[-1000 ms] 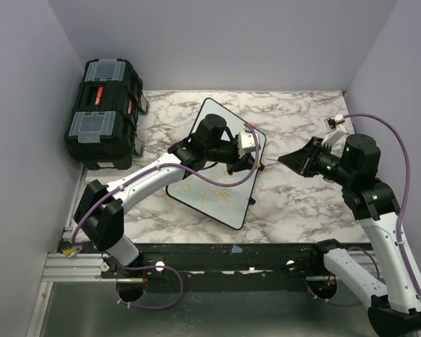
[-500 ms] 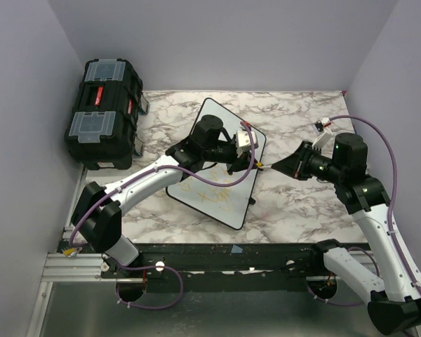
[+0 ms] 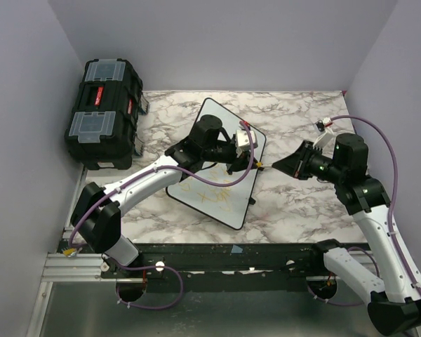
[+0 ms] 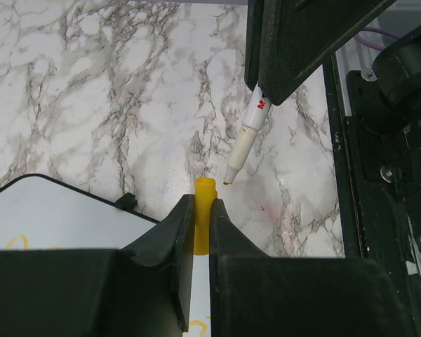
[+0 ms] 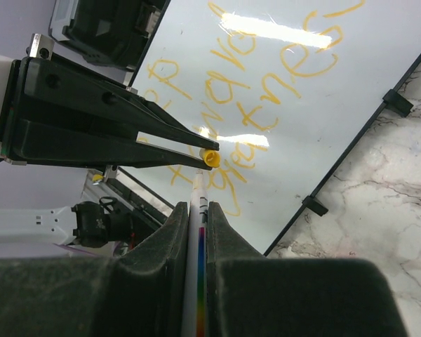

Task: Write a sentence on the whiteboard
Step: Insert the whiteboard marker without the cap into the pen cap.

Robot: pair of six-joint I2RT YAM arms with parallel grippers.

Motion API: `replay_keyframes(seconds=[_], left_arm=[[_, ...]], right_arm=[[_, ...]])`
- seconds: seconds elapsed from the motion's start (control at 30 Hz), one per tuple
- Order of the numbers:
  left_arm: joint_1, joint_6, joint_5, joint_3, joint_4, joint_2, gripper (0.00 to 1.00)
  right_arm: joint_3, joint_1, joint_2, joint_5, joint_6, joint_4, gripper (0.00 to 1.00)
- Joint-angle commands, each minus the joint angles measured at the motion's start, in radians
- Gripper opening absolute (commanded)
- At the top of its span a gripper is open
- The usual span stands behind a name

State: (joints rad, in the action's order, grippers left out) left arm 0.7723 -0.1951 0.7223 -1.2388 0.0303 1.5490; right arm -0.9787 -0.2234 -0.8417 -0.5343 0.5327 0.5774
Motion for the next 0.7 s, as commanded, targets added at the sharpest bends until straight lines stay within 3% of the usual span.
replay_keyframes(seconds=[0.0, 0.67], left_arm=[[-0.008, 0.001, 0.035, 0.018, -0.026, -0.036, 0.0], [-0.01, 0.01, 0.065, 0.028, -0.063, -0.044, 0.0]], right_arm=[[-0.006, -0.005, 0.019, 0.035, 0.004, -0.019, 0.01], [0.026, -0.005, 0.015, 0.022, 0.028, -0.052, 0.01]])
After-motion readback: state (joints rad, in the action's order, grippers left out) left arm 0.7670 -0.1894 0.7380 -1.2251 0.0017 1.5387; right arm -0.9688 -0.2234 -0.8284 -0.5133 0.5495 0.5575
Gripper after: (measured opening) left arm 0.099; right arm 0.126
